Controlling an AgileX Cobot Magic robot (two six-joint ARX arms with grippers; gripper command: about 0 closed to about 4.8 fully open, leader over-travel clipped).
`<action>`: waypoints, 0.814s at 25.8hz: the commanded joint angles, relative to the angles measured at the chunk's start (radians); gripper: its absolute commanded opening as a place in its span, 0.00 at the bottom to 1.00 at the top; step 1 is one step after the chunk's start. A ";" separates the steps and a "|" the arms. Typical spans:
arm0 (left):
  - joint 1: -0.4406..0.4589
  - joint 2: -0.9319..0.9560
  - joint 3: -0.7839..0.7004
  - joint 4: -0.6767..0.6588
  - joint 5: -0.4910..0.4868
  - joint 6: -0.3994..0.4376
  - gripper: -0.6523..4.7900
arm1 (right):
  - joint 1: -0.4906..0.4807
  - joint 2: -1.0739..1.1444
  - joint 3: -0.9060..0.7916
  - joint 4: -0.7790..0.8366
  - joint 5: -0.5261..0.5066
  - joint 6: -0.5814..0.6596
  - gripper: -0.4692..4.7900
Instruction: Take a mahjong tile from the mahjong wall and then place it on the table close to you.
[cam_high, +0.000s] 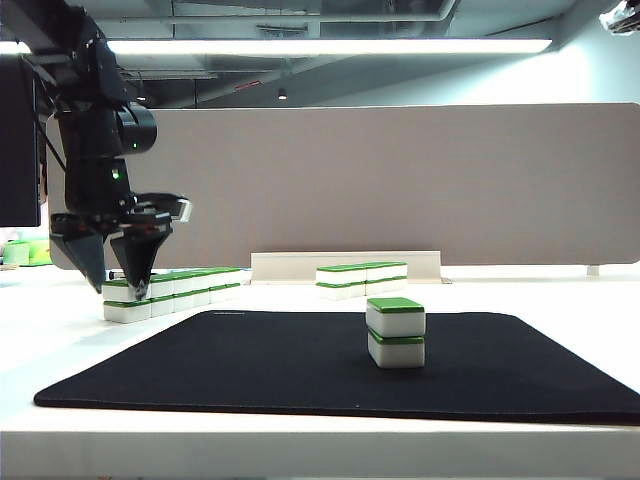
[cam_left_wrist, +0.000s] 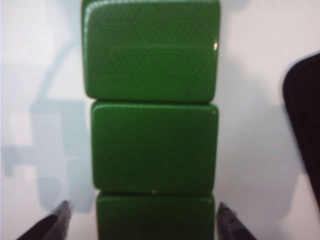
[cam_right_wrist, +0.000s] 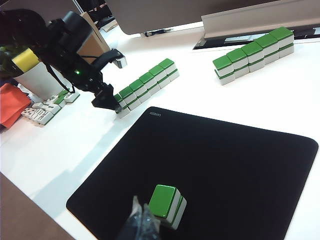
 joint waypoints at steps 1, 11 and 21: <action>-0.004 0.013 0.004 0.002 0.007 0.000 0.80 | 0.001 -0.001 0.006 0.010 0.002 -0.003 0.09; -0.034 0.046 0.002 0.018 0.003 0.000 0.61 | 0.001 -0.001 0.006 0.010 0.001 -0.003 0.09; -0.034 0.045 0.002 0.007 -0.005 -0.027 0.35 | 0.001 -0.001 0.006 0.010 0.002 -0.003 0.09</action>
